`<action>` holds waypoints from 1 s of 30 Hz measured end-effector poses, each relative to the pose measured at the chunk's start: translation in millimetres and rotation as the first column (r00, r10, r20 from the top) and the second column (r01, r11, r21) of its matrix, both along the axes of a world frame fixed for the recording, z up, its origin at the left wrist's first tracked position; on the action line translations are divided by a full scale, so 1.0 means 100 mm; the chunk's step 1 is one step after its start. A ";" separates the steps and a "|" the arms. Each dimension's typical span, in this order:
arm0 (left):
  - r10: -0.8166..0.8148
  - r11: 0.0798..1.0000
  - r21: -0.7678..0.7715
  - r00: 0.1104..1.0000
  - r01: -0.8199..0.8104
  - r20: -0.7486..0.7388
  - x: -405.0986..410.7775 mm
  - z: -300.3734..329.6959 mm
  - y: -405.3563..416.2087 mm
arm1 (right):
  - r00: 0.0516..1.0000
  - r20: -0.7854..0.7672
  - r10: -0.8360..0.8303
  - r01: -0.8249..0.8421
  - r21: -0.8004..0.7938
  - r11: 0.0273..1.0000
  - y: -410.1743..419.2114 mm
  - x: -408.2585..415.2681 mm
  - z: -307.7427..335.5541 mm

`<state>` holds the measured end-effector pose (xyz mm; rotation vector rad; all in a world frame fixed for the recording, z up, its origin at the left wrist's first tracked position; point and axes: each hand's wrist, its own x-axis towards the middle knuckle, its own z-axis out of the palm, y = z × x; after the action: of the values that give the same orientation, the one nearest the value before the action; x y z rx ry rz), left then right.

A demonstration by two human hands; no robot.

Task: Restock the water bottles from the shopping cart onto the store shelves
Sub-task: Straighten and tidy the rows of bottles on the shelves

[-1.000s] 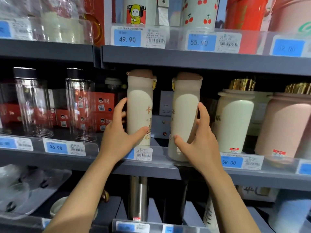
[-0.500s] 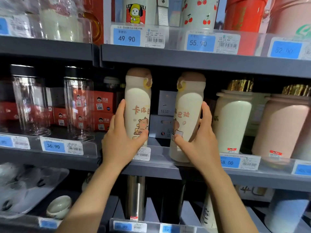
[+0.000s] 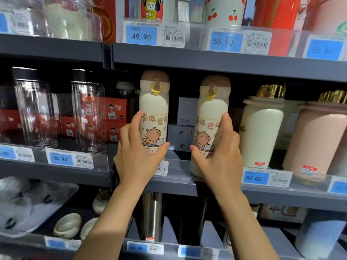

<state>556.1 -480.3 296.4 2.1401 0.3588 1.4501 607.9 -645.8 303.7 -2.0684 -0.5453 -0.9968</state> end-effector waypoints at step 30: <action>-0.015 0.993 0.114 0.991 0.000 0.133 -0.04 -0.14 0.07 | 0.999 -0.040 -0.004 0.001 -0.090 0.996 -0.04 -0.06 -0.01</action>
<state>552.6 -473.6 282.4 2.1148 0.2232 1.6348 602.2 -649.5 302.5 -2.1640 -0.5760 -0.9454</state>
